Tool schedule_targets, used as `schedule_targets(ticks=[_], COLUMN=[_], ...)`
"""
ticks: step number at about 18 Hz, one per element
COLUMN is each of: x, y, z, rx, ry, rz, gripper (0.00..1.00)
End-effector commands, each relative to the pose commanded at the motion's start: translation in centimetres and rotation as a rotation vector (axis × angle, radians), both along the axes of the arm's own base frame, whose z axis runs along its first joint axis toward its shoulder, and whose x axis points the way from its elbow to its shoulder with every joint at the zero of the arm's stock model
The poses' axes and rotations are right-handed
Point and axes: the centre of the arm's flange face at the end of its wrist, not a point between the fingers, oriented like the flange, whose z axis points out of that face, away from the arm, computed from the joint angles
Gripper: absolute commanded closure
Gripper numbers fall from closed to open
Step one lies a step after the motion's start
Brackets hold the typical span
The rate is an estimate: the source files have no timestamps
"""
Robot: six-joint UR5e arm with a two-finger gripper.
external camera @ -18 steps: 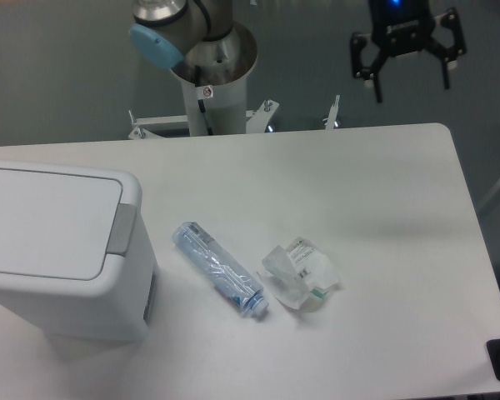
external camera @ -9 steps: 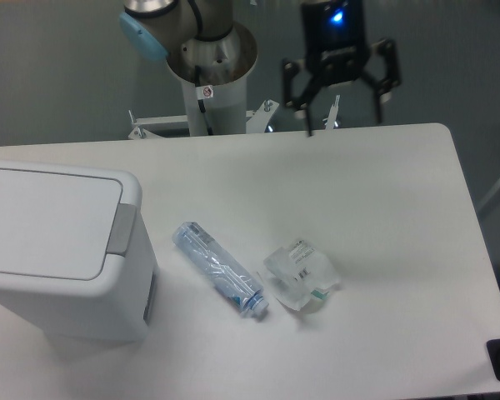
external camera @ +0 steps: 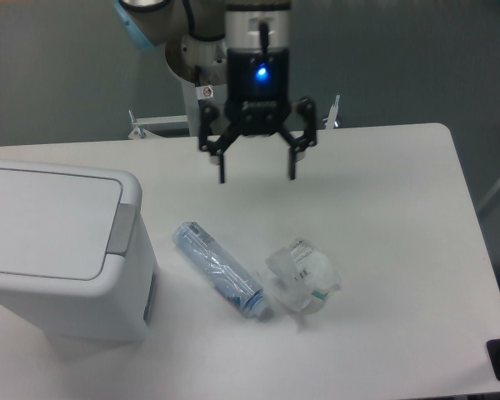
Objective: Open the trash can
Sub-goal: 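Move the open gripper toward the trash can lid and lower it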
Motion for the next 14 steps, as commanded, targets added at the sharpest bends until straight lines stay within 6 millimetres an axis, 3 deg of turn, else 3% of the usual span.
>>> schedule_targets(ticks=[7,14], x=[2.4,4.0], y=[4.4,5.9], z=[-1.0,-2.9], rx=[0.004,0.001], ry=[-0.062,-0.150], rz=[-0.019,0.008], gripper=[0.00,0.00])
